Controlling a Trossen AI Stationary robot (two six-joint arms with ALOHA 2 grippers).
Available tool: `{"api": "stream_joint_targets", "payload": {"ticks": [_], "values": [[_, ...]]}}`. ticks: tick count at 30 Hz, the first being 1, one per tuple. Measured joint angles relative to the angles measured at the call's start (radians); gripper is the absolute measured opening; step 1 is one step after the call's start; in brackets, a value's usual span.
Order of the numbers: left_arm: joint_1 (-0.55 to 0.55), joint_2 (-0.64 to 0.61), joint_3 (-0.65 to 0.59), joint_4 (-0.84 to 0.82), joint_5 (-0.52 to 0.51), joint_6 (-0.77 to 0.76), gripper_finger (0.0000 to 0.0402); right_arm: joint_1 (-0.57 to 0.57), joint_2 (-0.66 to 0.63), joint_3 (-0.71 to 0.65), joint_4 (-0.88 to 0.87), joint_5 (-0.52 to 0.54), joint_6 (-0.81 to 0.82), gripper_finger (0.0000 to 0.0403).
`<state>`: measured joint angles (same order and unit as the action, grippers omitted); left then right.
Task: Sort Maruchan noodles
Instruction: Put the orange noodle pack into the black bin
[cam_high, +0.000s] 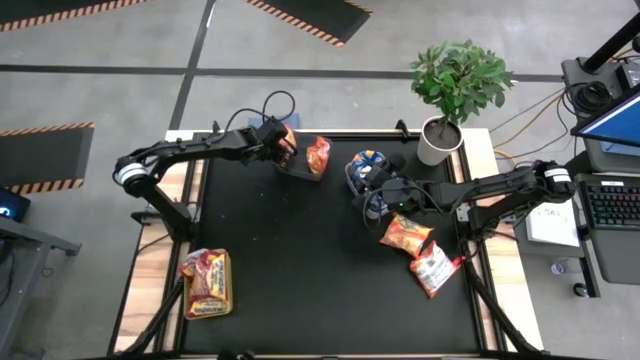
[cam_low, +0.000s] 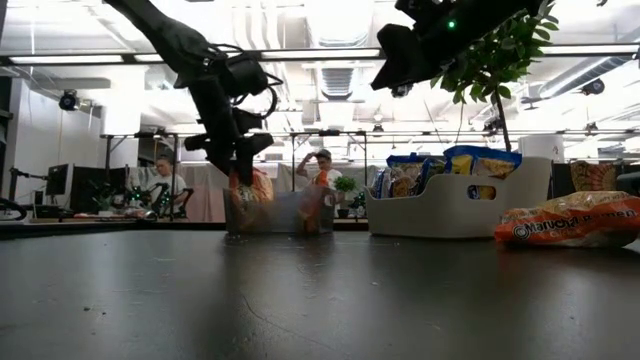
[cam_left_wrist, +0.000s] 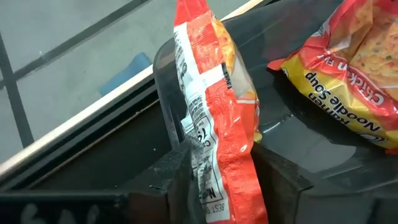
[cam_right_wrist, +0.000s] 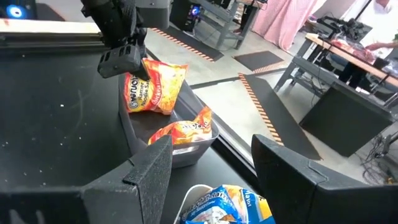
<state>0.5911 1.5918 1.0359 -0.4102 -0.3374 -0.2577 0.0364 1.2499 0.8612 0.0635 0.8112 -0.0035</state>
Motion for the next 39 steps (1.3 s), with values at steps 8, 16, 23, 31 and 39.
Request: {"api": "stream_joint_targets", "payload": {"ticks": [8,16,23,31,39], "values": [[-0.001,-0.067,0.0,-0.036,0.005,0.106,0.018,0.0,0.0,0.0,-0.035,-0.045,0.126,0.021],[-0.041,-0.223,-0.027,-0.06,0.077,0.188,0.0194,0.0,-0.001,0.0,-0.09,-0.345,0.339,0.021],[-0.18,-0.347,-0.11,0.002,0.173,0.189,0.0194,0.0,0.0,0.0,-0.112,-0.646,0.523,0.0207],[-0.348,-0.433,-0.214,0.141,0.174,0.185,0.0194,0.009,0.0,0.0,-0.285,-0.806,0.771,0.0199],[-0.456,-0.505,-0.267,0.187,0.174,0.214,0.0194,0.023,0.0,0.0,-0.54,-0.923,0.969,0.0199]]}}
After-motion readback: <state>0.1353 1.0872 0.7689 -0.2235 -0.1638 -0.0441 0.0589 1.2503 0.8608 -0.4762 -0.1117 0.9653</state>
